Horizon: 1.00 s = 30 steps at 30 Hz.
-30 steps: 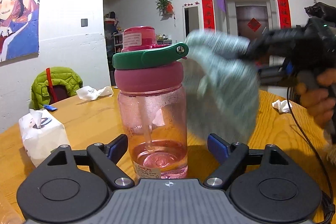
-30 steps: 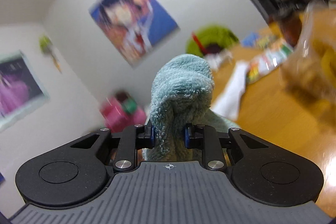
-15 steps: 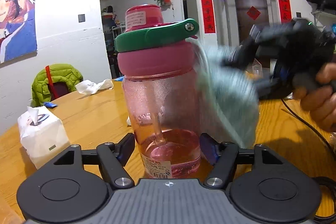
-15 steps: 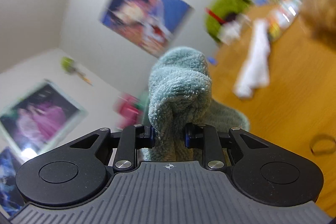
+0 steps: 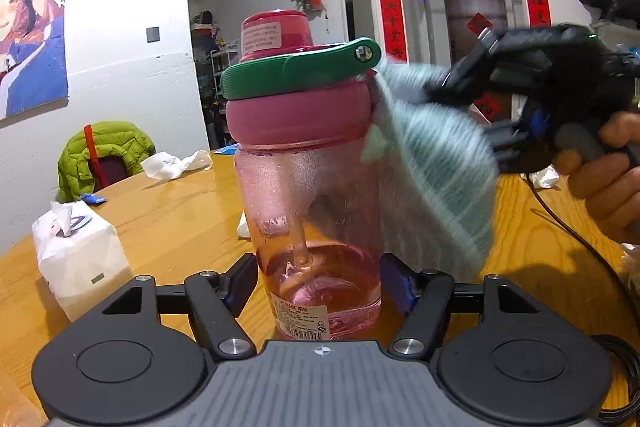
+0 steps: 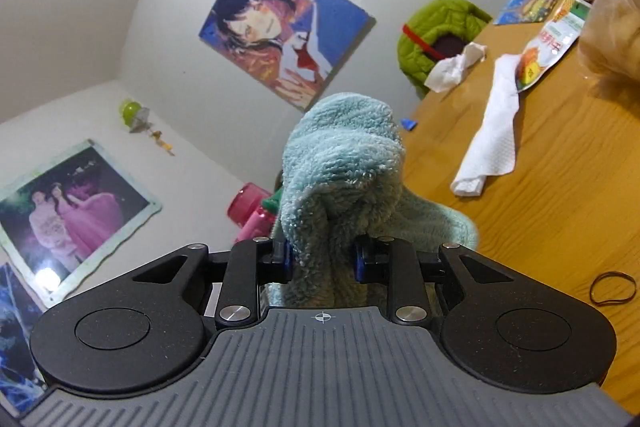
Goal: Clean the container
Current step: 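Hold the bottle with the left gripper while the right gripper wipes its shoulder with the towel, then hold the bottle with the left gripper while the right gripper wipes the lid area with the towel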
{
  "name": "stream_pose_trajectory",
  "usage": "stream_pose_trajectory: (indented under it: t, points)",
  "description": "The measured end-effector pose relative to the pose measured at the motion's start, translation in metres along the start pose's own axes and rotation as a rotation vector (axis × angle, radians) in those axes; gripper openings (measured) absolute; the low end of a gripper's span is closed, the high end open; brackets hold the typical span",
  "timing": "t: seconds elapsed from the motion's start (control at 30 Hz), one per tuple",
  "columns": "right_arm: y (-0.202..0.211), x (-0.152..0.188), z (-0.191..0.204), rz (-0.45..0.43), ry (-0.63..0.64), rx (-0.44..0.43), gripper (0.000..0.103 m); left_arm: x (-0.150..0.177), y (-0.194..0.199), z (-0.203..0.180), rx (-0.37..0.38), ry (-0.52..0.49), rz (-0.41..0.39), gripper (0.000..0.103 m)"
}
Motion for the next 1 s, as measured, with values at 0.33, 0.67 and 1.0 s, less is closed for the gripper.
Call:
stream_pose_trajectory:
  t: [0.33, 0.67, 1.0]
  points:
    - [-0.017, 0.021, -0.037, 0.154, 0.076, 0.328, 0.03, 0.001, -0.002, 0.003, 0.0, 0.005, 0.002, 0.065]
    - [-0.015, -0.009, -0.041, -0.009, -0.04, 0.205, 0.031, 0.0, -0.002, -0.005, 0.064, -0.017, -0.009, 0.071]
    - [-0.009, -0.009, -0.034, -0.035, 0.026, 0.236, 0.03, -0.007, 0.01, 0.0, -0.081, -0.042, -0.025, 0.085]
Point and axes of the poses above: each gripper's, at about its wrist camera, not at the fingertips, and y roughly against the way its jaws point, z to its left, x to its underside, the point moved 10 cm from there along -y, roughly the way its jaws point, and after that the axes turned 4 degrees about -x, right-handed, at the moved point
